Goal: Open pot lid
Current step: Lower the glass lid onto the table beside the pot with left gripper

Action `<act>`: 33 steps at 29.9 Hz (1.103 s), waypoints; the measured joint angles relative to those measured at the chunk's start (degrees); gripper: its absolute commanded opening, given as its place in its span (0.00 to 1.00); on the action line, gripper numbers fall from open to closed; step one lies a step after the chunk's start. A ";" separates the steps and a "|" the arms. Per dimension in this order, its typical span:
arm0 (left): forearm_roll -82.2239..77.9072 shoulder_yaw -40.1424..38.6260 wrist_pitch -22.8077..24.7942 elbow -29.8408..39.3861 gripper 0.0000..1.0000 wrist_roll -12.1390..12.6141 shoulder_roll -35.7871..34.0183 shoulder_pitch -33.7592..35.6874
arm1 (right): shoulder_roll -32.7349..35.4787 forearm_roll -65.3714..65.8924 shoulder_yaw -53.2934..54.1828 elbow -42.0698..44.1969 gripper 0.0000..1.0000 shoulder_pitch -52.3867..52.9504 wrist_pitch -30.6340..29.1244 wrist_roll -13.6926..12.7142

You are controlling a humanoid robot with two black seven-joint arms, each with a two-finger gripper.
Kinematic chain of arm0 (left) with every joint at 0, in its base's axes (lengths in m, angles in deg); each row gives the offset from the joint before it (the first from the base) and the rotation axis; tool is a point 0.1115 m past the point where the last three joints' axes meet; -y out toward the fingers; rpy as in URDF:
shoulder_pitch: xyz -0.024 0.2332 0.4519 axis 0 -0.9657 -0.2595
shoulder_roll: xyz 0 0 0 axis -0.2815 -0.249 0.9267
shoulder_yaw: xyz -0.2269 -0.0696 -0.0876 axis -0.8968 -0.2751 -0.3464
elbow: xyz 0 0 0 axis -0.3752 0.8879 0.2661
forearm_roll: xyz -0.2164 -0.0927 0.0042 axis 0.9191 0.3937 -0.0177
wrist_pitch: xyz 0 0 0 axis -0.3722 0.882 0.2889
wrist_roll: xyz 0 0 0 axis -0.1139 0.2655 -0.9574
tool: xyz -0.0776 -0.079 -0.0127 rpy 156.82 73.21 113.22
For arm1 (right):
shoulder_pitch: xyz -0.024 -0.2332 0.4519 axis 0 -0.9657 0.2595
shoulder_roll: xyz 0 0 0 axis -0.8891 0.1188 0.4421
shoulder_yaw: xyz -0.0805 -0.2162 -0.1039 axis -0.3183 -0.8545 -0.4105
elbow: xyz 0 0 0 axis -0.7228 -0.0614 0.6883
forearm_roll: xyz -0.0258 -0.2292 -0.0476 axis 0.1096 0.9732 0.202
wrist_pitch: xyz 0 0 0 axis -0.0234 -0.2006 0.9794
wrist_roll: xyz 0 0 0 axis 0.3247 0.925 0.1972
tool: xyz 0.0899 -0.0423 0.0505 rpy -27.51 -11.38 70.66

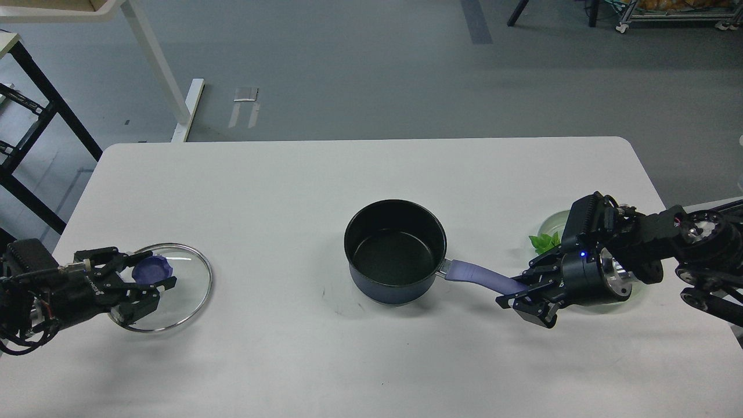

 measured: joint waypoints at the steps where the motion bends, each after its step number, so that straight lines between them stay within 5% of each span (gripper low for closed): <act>1: -0.04 0.00 0.00 0.18 0.99 0.00 -0.23 0.00 | 0.00 0.00 0.00 0.00 0.36 0.00 0.00 0.00; 6: -0.12 0.03 0.00 0.81 0.99 0.00 -1.29 0.14 | 0.00 0.00 0.00 0.00 0.36 0.05 0.00 0.00; 10: -0.03 0.09 0.00 0.86 0.99 0.00 -1.37 0.05 | 0.00 0.00 0.00 0.00 0.59 0.07 0.00 0.00; 21: 2.20 0.09 0.00 0.84 0.97 0.00 -0.99 -0.06 | 0.00 -0.07 0.02 0.00 0.71 0.09 0.00 0.00; 25: 2.38 0.09 0.00 0.84 0.78 0.00 -0.98 -0.75 | 0.00 -0.08 0.07 0.00 0.71 0.09 0.00 0.00; 28: 2.40 0.09 0.00 0.85 0.48 0.00 -0.99 -1.49 | 0.00 -0.09 0.07 0.00 0.71 0.08 0.00 0.00; 33: 2.33 0.25 -0.01 0.86 0.19 0.01 -1.00 -2.35 | 0.00 -0.09 0.09 0.00 0.71 0.01 0.00 0.00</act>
